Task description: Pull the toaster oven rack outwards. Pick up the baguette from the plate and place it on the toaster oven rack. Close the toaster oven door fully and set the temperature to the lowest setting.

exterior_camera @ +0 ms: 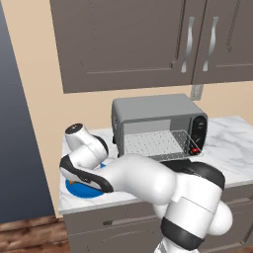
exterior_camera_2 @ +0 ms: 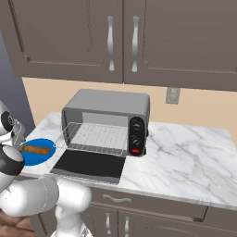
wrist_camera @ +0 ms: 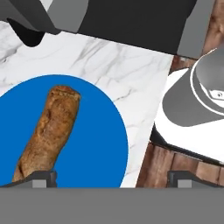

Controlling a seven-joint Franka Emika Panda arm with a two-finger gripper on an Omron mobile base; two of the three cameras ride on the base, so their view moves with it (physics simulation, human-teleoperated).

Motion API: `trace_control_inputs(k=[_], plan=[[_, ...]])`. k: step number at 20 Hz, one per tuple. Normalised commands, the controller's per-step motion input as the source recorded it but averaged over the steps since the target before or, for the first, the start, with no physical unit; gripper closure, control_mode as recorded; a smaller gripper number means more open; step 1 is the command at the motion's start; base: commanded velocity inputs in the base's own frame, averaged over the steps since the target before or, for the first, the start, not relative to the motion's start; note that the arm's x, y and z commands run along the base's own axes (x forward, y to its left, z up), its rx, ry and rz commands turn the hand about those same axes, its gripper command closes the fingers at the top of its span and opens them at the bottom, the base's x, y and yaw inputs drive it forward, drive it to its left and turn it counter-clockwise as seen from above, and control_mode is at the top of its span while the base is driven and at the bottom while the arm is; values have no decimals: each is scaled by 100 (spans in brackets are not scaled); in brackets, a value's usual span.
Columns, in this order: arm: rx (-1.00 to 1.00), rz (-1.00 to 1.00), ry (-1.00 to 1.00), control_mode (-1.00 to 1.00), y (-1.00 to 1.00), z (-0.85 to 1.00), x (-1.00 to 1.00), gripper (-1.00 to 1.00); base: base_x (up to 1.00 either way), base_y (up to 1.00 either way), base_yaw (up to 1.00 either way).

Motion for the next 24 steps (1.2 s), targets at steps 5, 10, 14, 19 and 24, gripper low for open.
trace_control_inputs(k=[5,10,14,19,24], plan=[[-1,-6,0,-100,1,-19,31,-100,0,0,0],[-2,-5,0,-100,5,-19,32,-100,0,0,0],[-2,-4,0,-100,9,-15,29,-100,0,0,0],[-3,-4,0,-100,13,-15,22,-100,0,0,0],[-2,-3,0,-100,10,-17,23,-100,0,0,0]])
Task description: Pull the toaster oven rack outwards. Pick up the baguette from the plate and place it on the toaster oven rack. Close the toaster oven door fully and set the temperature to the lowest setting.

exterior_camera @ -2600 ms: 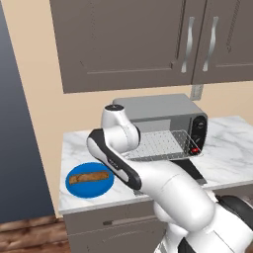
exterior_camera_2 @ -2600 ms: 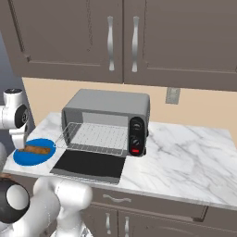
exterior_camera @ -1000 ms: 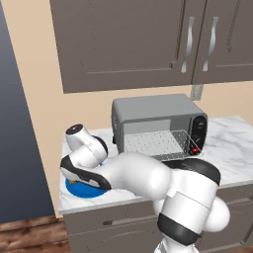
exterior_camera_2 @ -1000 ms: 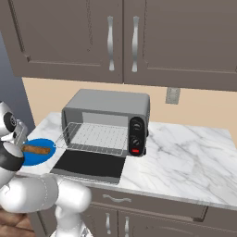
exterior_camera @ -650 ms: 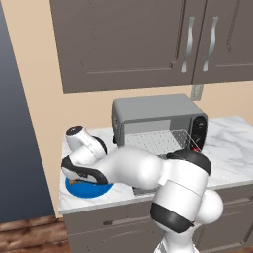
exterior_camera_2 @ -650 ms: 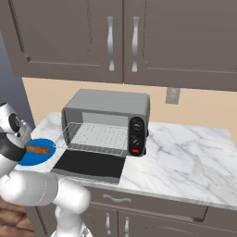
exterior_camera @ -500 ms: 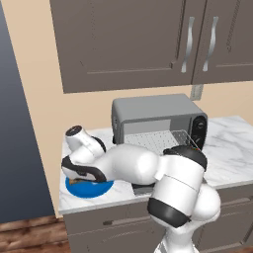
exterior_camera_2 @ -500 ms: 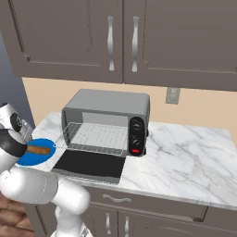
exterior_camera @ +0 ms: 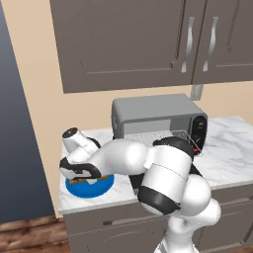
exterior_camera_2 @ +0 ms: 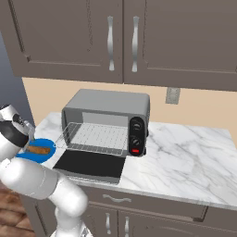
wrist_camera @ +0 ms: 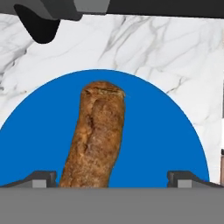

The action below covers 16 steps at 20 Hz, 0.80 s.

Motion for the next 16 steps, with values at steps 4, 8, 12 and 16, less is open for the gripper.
trace_control_inputs(k=[4,8,12,16], plan=[[0,-3,0,-100,2,-17,17,-100,0,0,0],[0,-2,0,-100,1,-17,9,-100,0,0,0],[0,-1,0,-100,1,-22,1,-100,0,0,0],[0,-1,0,-100,0,-24,4,-100,0,0,0]])
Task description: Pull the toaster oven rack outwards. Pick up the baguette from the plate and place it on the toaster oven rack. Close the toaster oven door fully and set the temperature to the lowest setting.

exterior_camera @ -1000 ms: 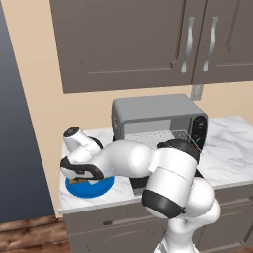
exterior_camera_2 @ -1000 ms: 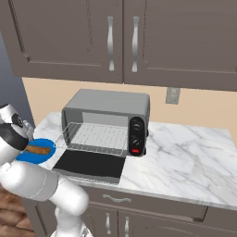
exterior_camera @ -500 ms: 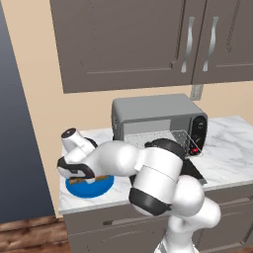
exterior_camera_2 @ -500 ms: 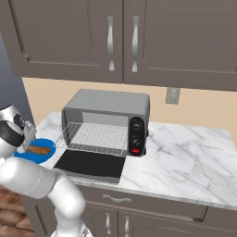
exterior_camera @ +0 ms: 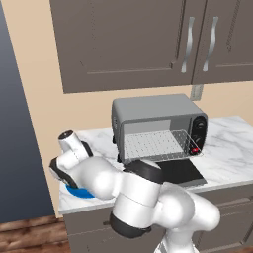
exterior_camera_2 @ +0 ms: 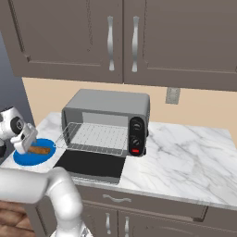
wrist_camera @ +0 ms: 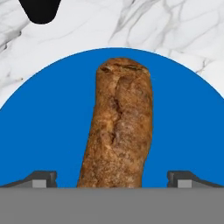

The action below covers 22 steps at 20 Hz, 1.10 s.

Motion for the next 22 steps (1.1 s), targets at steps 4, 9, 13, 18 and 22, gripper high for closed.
trace_control_inputs(k=[4,9,13,18,22], plan=[[0,0,0,-100,0,-30,4,-100,0,0,0],[0,0,3,-100,0,-40,0,-100,0,0,0],[0,0,1,-100,0,-38,0,-100,0,0,0],[0,0,0,-100,0,-17,0,100,0,0,0],[0,0,-7,-100,0,6,-4,100,0,0,0]])
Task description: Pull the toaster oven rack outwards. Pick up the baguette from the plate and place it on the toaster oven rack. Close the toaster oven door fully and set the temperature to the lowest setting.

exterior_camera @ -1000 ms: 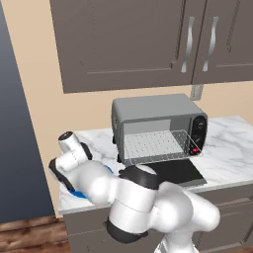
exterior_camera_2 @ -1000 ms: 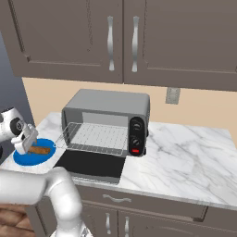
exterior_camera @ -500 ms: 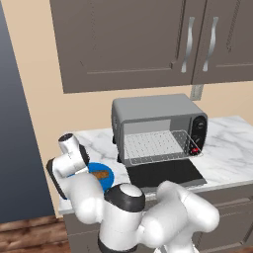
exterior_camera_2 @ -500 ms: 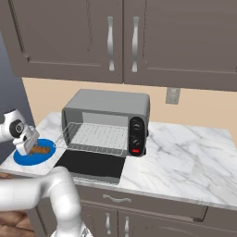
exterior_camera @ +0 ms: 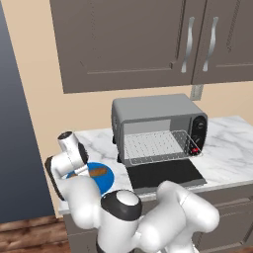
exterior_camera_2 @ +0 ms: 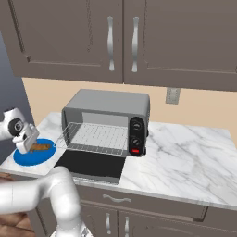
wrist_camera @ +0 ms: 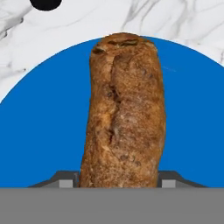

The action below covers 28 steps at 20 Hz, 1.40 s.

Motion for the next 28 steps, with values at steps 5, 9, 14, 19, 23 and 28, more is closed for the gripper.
trace_control_inputs(k=[5,9,14,19,23,28], plan=[[1,-1,-7,-100,-8,30,-6,100,0,0,0],[6,0,-10,-100,-27,33,-8,100,0,0,0],[2,0,-18,-100,-16,43,-20,100,0,0,0],[0,0,-13,-100,0,71,-7,100,0,0,0],[3,0,-13,-100,-18,57,-11,100,0,0,0],[3,0,-13,-100,-29,2,-11,100,0,0,0]])
